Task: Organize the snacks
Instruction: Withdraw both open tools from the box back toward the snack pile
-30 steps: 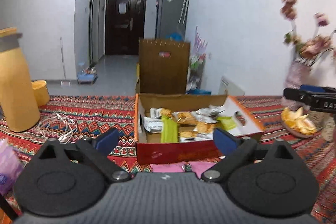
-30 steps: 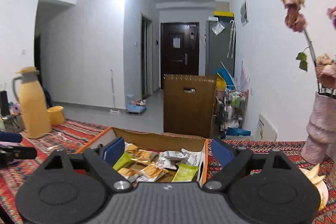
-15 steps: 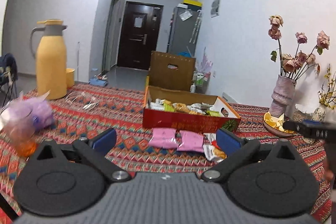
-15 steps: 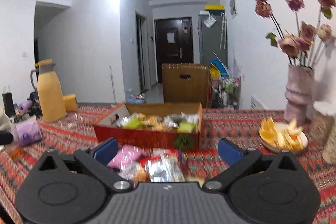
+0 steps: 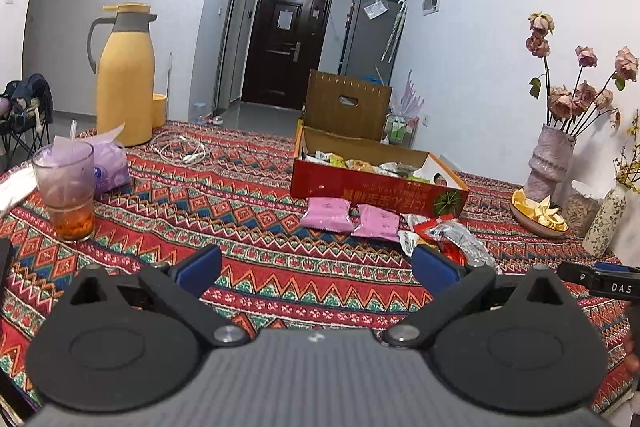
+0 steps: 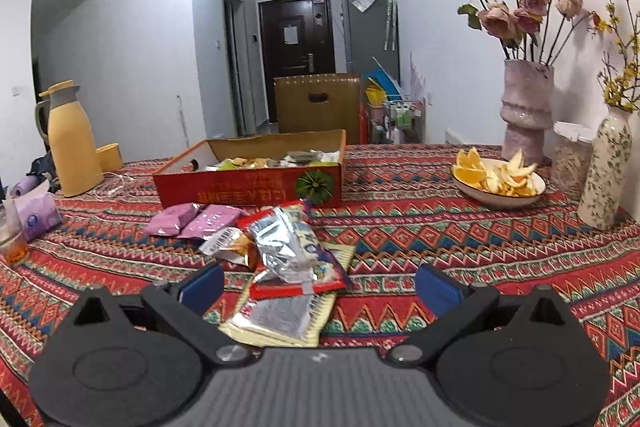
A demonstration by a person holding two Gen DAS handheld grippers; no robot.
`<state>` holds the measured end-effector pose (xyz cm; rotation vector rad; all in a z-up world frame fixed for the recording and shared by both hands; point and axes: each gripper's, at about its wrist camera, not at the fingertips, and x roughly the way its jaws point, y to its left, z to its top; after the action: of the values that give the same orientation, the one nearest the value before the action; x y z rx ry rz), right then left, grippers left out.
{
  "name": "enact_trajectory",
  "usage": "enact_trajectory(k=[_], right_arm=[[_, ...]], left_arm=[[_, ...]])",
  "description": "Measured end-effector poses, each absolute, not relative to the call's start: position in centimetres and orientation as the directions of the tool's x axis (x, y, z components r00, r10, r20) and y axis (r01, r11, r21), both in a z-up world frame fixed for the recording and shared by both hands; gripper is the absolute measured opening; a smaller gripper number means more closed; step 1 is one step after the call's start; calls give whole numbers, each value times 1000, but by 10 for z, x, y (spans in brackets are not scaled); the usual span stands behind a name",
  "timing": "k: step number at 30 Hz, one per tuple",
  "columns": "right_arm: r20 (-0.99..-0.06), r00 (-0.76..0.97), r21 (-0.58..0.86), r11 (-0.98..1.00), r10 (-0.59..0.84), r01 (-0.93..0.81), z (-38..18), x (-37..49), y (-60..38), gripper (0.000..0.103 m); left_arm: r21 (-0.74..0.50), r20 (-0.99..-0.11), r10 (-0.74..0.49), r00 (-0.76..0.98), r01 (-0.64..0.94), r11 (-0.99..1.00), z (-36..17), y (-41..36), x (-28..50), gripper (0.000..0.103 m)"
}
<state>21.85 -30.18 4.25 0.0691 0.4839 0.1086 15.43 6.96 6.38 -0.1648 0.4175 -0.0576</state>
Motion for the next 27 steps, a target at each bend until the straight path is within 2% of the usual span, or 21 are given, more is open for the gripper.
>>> enact_trajectory(k=[9,14,21,27], right_arm=[[-520,841,101,989,146,-109,21,233,-290,102],[-522,836,103,986,168,-134,20,245,-283,102],[-551,816,118,984,175,-132,7,278,-280,102],[-556,807,124,980,200,-158,0,314,-275,101]], left_arm=[[-168,-474,-106,874,29,985,45,58,183,103],[-166,-488,-126,864,50,985,40,51,206,103],[-155,-566,-152,810,76,985,18,32,254,103],[-136,-586,-157,795,95,986,10,21,290,103]])
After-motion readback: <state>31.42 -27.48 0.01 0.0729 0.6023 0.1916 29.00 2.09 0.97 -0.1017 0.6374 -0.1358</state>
